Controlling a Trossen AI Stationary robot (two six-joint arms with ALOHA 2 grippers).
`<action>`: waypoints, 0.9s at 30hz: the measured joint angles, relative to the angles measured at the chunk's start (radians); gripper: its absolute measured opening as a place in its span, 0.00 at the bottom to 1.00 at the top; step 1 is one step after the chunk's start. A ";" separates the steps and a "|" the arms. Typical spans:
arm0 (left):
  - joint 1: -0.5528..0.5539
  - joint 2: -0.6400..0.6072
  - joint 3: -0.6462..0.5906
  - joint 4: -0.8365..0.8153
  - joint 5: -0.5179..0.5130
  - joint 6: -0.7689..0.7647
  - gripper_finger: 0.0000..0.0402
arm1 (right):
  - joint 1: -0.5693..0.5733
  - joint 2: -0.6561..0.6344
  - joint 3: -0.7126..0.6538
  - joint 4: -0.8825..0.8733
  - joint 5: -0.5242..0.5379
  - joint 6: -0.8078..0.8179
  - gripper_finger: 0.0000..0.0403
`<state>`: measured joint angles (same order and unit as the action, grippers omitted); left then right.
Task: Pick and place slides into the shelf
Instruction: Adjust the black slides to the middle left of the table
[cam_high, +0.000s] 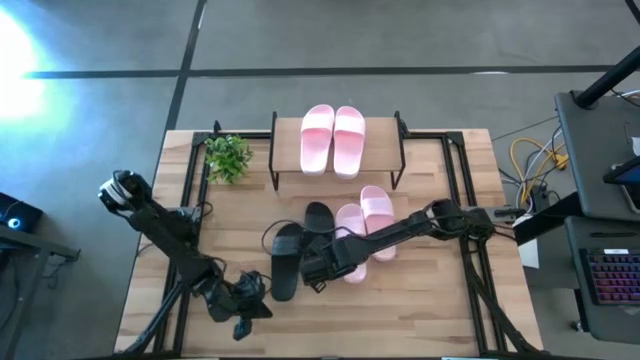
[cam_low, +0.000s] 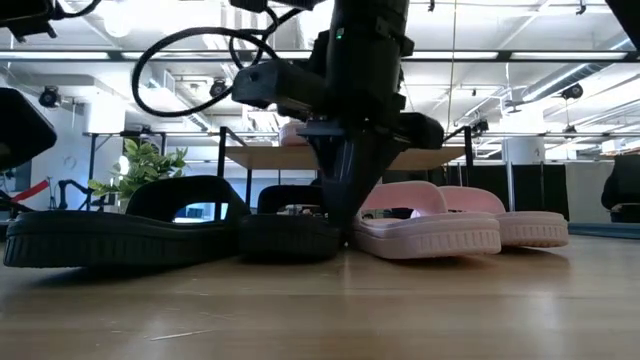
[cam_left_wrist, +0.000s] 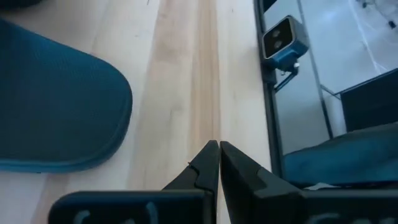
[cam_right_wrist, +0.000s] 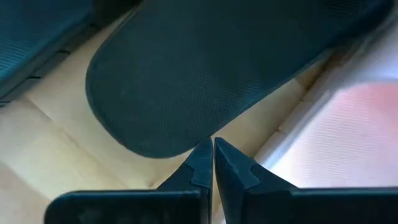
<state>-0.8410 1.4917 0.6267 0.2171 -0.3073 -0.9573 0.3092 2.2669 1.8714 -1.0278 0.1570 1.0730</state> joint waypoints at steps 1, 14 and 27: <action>0.001 0.014 0.009 -0.001 0.000 -0.002 0.00 | 0.001 0.000 -0.002 0.011 0.000 -0.003 0.02; 0.016 0.108 0.078 0.000 -0.017 -0.001 0.00 | 0.051 0.000 0.152 -0.013 0.076 -0.030 0.02; 0.128 0.139 0.070 -0.052 -0.012 0.037 0.00 | 0.022 0.057 0.098 0.083 0.053 -0.093 0.02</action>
<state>-0.7127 1.6309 0.6971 0.1647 -0.3196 -0.9207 0.3307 2.3235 1.9697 -0.9448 0.2096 0.9799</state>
